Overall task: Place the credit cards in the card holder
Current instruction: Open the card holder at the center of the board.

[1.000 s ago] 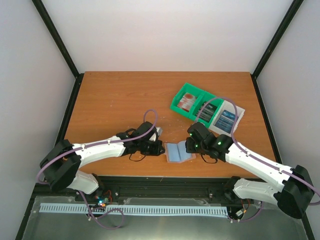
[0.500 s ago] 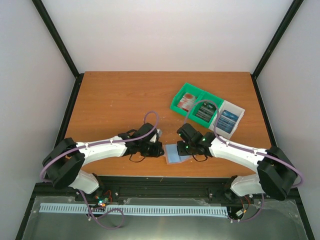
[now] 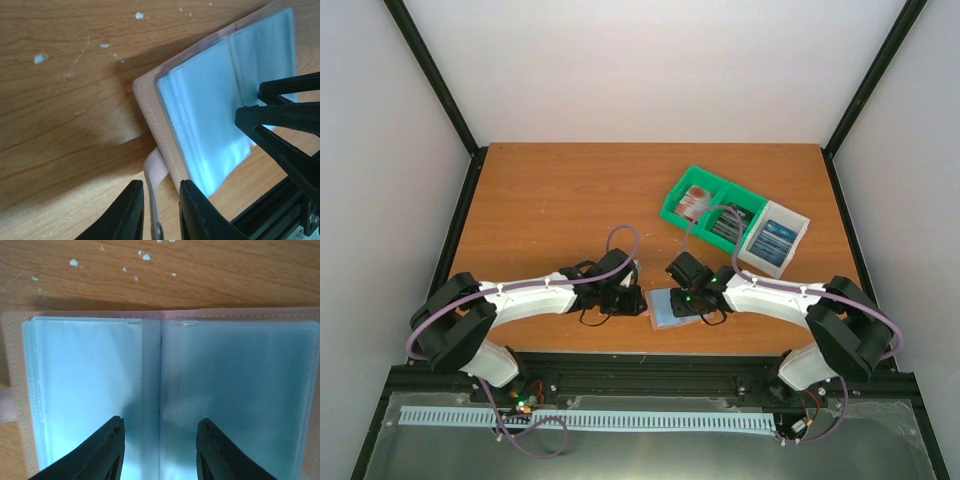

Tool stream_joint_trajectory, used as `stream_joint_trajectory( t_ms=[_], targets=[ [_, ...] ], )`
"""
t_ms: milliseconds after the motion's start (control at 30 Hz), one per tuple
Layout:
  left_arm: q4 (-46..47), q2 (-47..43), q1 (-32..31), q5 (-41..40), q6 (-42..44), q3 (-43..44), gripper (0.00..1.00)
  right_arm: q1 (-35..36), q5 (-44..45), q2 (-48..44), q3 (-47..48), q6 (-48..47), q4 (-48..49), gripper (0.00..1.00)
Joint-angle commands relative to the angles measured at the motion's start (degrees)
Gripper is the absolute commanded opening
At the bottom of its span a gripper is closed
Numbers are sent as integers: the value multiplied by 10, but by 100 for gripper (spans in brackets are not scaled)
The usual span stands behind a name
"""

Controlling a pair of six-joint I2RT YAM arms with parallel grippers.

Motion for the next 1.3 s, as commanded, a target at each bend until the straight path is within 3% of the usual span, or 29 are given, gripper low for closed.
stream_joint_trajectory(
  t_ms=[0, 300, 600, 800, 1000, 1267],
  targets=[
    [-6, 5, 3, -20, -2, 0, 26, 13, 28, 20, 4, -4, -8, 43],
    [-9, -24, 3, -27, -12, 4, 40, 47, 63, 67, 18, 20, -20, 55],
    [19, -85, 4, -43, -60, -19, 37, 58, 87, 95, -1, 69, -11, 55],
    [80, -103, 4, 4, -70, -39, 35, 58, 87, 74, -2, 77, -7, 57],
    [209, -73, 4, 117, -97, -80, 35, 58, 68, 58, -12, 107, 18, 58],
    [242, 0, -5, 125, -108, -88, 32, 58, 52, 22, -53, 209, 66, 58]
  ],
)
